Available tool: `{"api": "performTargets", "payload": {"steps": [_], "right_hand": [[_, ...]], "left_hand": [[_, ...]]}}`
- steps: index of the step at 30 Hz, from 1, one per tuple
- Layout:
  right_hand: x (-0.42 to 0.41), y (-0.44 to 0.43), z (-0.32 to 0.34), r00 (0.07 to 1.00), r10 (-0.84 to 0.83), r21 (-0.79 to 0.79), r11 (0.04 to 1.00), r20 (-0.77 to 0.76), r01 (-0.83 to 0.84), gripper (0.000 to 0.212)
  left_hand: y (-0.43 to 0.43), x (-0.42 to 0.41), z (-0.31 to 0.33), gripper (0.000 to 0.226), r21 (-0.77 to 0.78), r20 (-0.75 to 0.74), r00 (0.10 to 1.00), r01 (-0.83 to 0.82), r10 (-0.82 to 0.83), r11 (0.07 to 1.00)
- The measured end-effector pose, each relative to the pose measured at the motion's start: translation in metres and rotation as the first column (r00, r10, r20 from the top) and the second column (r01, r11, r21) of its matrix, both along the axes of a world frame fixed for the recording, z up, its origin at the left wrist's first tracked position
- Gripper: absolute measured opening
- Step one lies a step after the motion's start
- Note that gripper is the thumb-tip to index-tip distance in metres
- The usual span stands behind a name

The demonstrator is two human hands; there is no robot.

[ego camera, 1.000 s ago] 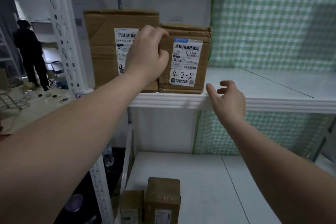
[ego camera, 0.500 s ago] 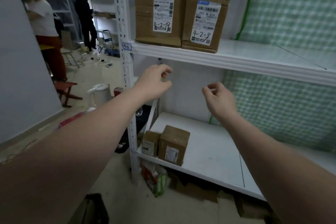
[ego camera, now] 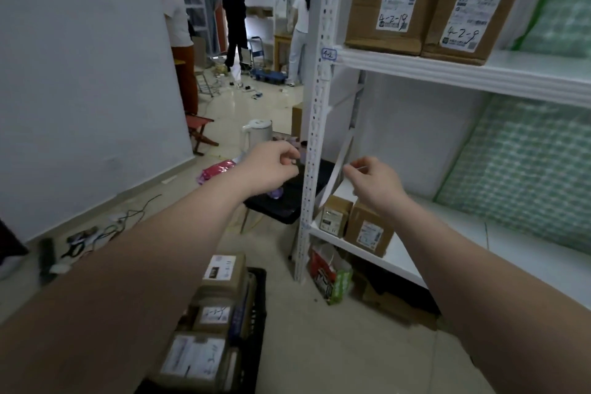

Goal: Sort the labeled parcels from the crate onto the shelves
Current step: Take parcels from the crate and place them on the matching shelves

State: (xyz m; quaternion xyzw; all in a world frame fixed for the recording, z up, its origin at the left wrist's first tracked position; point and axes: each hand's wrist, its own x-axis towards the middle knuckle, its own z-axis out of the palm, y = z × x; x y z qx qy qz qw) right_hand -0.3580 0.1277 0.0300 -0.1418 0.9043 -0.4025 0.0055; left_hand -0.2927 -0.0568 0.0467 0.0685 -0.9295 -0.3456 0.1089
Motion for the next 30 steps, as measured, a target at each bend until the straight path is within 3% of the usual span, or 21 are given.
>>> {"api": "performTargets", "payload": {"steps": [9, 15, 25, 30], "right_hand": [[0.138, -0.136, -0.052, 0.984, 0.142, 0.036, 0.989, 0.112, -0.147, 0.037], [0.204, -0.188, -0.097, 0.949, 0.179, 0.039, 0.980, 0.259, -0.195, 0.029], [0.221, -0.200, -0.153, 0.908, 0.122, 0.118, 0.976, 0.402, -0.184, 0.037], [0.199, -0.204, -0.179, 0.849, 0.090, 0.069, 0.987, 0.521, -0.148, 0.021]], "left_hand": [[-0.137, 0.176, -0.049, 0.032, -0.038, 0.169, 0.971, -0.166, 0.170, 0.985], [-0.187, 0.256, -0.088, 0.032, 0.056, 0.306, 0.927, -0.245, 0.217, 0.968], [-0.213, 0.289, -0.148, 0.035, 0.103, 0.451, 0.870, -0.273, 0.200, 0.956], [-0.220, 0.264, -0.160, 0.031, 0.091, 0.483, 0.864, -0.209, 0.141, 0.974]]}}
